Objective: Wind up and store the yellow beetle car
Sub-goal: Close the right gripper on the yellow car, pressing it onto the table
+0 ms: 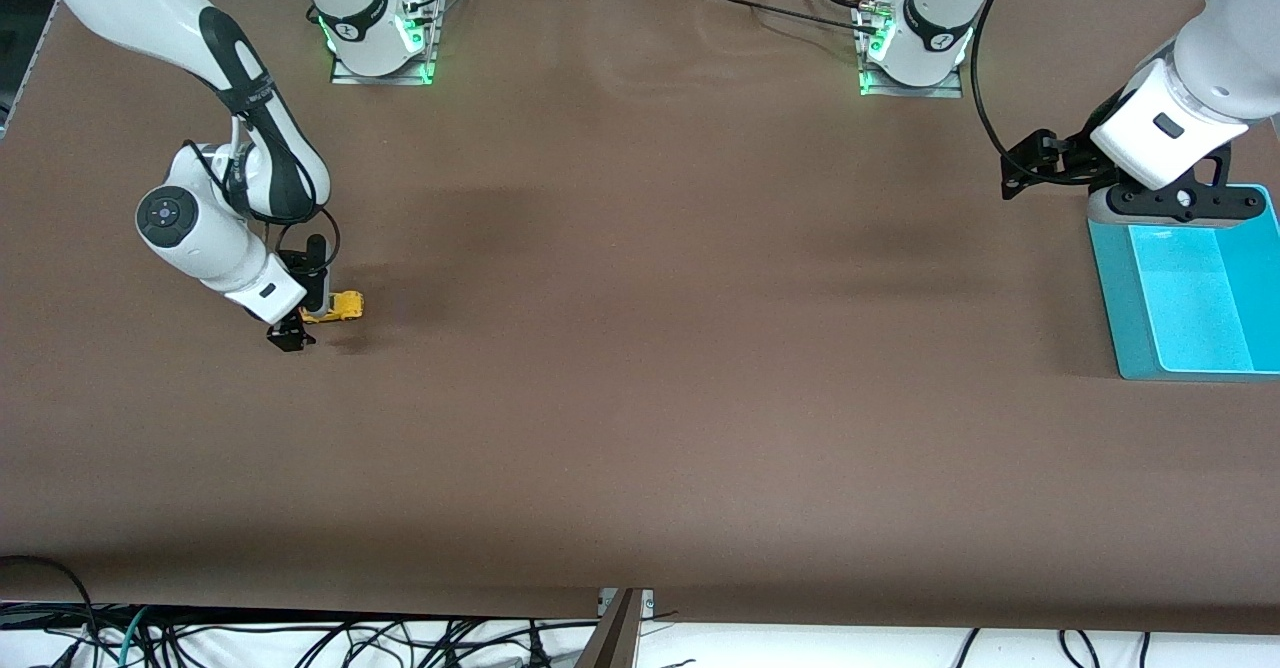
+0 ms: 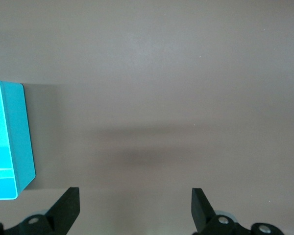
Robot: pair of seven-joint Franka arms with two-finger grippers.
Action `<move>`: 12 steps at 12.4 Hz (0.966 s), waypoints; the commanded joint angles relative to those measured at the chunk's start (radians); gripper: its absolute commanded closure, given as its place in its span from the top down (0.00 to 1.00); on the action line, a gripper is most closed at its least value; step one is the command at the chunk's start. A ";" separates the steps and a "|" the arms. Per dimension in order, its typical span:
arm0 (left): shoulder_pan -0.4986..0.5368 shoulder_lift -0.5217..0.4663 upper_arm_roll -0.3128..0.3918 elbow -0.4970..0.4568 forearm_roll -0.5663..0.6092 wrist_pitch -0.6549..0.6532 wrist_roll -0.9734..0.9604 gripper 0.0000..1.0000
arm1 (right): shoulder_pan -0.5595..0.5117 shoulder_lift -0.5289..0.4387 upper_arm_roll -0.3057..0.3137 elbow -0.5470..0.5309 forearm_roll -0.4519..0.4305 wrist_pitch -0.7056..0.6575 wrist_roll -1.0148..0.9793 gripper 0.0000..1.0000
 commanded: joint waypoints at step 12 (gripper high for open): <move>0.004 0.013 -0.002 0.028 -0.012 -0.022 -0.004 1.00 | -0.092 0.029 0.004 -0.024 0.005 -0.022 0.080 0.17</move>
